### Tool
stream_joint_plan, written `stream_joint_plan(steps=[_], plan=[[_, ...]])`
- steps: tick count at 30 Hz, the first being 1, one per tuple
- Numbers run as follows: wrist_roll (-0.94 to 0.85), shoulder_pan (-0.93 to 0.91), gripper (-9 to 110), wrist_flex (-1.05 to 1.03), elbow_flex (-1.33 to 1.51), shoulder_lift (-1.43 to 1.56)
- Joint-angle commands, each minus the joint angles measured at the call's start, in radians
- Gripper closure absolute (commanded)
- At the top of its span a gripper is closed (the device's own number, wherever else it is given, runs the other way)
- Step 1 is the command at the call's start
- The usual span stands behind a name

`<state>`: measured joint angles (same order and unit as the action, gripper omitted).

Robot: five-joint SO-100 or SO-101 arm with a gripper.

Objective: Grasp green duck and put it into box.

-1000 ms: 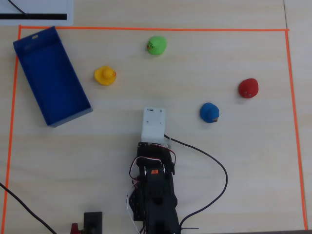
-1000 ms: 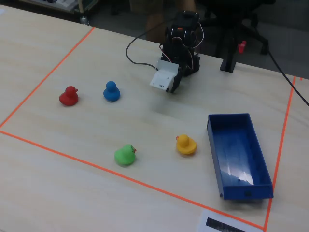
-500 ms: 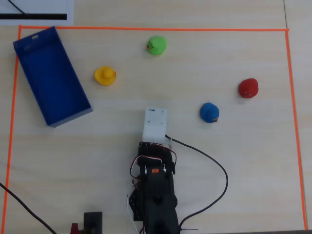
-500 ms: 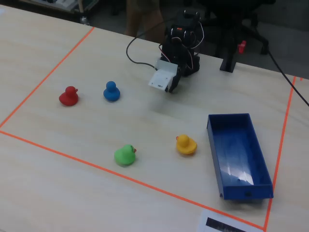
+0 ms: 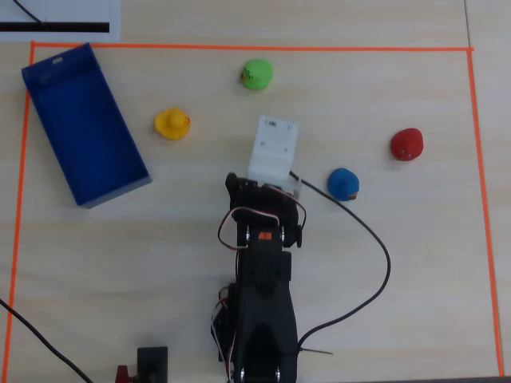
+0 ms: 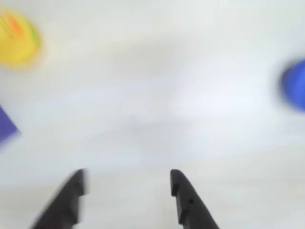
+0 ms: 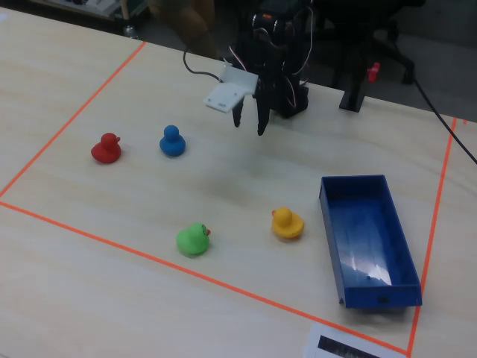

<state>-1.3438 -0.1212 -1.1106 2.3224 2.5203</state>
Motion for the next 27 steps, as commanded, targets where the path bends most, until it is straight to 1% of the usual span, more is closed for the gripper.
stream_joint_plan(steps=[1,6,9,13,18,22,27], plan=[[0.012,-0.031,70,0.210,-0.255,-0.167],[-0.005,-0.060,70,0.503,-0.268,-0.298],[-0.052,-0.077,70,0.666,-0.252,-0.385],[-0.078,-0.048,70,0.715,-0.261,-0.494],[-0.067,0.028,71,0.765,-0.305,-0.655],[-0.025,0.057,71,0.773,-0.419,-0.813],[-0.020,0.055,71,0.773,-0.569,-0.968]])
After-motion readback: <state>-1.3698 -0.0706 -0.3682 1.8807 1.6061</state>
